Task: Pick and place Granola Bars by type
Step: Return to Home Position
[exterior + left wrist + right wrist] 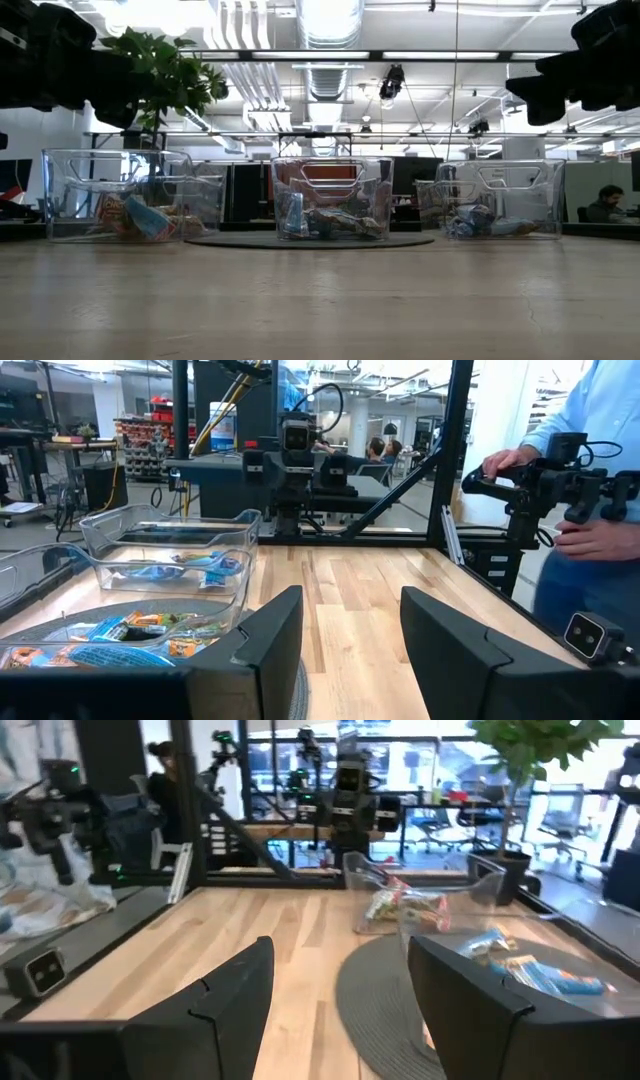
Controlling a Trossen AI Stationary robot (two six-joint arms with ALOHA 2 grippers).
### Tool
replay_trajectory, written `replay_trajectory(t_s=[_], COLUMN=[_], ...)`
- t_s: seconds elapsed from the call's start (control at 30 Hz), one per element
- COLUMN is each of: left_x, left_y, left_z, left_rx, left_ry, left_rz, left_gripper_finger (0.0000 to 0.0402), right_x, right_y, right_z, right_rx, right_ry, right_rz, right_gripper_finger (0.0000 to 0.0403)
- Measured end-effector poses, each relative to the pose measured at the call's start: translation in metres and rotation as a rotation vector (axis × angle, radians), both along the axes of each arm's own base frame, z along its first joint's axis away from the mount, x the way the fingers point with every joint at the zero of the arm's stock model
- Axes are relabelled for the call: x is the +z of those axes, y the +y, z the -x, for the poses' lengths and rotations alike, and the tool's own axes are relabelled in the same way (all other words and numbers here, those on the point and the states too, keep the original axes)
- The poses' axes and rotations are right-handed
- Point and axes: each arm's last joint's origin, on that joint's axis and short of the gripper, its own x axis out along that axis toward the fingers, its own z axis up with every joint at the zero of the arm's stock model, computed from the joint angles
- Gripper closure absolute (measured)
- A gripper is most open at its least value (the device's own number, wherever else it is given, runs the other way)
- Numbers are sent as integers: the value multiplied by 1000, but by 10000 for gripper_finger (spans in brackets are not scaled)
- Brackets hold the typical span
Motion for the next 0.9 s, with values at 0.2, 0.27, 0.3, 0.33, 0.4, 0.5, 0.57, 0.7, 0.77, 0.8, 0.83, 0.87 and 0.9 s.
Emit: replay_trajectory(t_s=[0.2,0.27,0.3,0.33,0.4,0.5,0.57,0.7,0.77,0.8,0.83,0.87,0.9], left_x=[0,0,0,0,0,0,0,0,0,0,0,0,0], left_y=[0,0,0,0,0,0,0,0,0,0,0,0,0], left_z=[0,0,0,0,0,0,0,0,0,0,0,0,0], left_rx=[0,0,0,0,0,0,0,0,0,0,0,0,0], left_ry=[0,0,0,0,0,0,0,0,-1,0,-1,-1,0], left_rz=[0,0,0,0,0,0,0,0,0,0,0,0,0], left_gripper_finger=[248,248,248,248,248,248,248,248,248,248,248,248,248], right_x=[0,0,0,0,-1,-1,-1,-1,-1,-1,-1,-1,-1], right_y=[-2,-2,-2,-2,-2,-1,-1,-1,-1,-1,-1,-1,-1], right_z=[0,0,0,0,-1,-1,-1,-1,-1,-1,-1,-1,-1], right_rx=[-17,-17,-17,-17,-17,-17,-17,-17,-17,-17,-17,-17,-17], right_ry=[2,3,4,7,11,13,14,15,16,17,18,18,18], right_rz=[-30,-30,-30,-29,-29,-27,-29,-28,-27,-26,-27,-29,-28], right_gripper_finger=[181,181,181,181,181,181,181,181,181,181,181,181,181])
